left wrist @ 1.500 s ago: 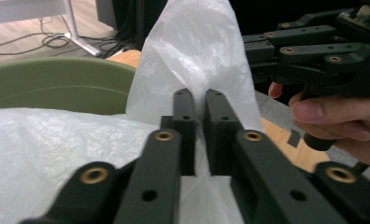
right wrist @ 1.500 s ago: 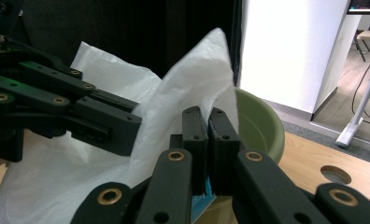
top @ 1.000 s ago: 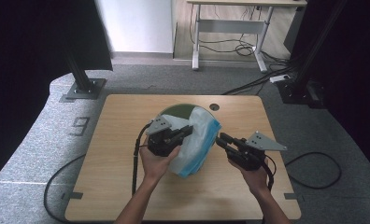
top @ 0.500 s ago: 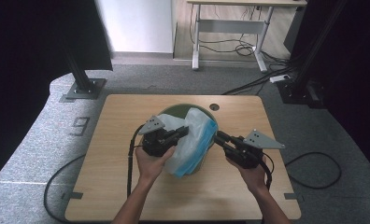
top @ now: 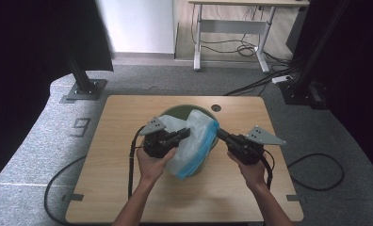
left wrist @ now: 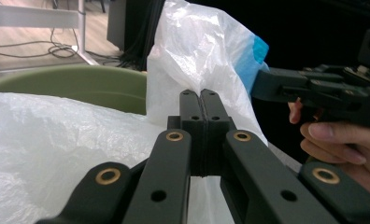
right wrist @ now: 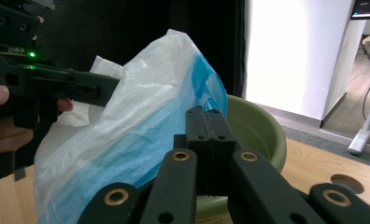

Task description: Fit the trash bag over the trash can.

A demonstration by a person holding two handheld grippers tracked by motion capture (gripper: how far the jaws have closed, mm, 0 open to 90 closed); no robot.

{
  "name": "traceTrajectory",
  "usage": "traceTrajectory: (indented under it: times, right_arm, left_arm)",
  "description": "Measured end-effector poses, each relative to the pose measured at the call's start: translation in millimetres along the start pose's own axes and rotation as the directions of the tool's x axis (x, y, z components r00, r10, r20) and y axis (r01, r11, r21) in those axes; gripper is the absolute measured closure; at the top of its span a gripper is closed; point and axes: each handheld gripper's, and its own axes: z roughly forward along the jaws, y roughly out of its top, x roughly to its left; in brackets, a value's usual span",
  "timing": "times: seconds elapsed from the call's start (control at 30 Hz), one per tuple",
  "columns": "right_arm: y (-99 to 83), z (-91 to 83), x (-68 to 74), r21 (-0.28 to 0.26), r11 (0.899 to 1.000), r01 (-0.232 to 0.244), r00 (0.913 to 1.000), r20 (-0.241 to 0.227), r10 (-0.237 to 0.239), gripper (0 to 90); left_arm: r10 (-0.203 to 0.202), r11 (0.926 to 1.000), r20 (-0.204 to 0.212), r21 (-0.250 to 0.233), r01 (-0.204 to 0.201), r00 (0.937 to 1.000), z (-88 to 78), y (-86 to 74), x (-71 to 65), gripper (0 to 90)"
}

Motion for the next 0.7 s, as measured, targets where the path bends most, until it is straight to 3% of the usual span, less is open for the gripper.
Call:
traceTrajectory:
  times: [0.27, 0.53, 0.7]
  right_arm:
    - [-0.2, -3.8, -1.8, 0.019, 0.999, 0.046, 0.9979, 0.045, -0.047, 89.1]
    - [-1.0, -4.3, -6.3, 0.039, 0.996, 0.084, 0.9937, 0.071, -0.087, 89.1]
    - [-4.0, -8.1, -14.6, 0.048, 0.997, 0.068, 0.9920, 0.103, -0.073, 89.1]
  left_arm:
    - [0.027, 0.9992, -0.043, -0.028, -0.028, 0.9987, -2.3, 4.2, 1.1, 89.8]
    - [0.007, 0.9975, -0.048, -0.070, -0.011, 0.9988, -5.9, 7.5, 5.6, 89.8]
    - [-0.007, 0.9951, -0.058, -0.099, 0.001, 0.9983, -15.3, 10.1, 9.9, 89.9]
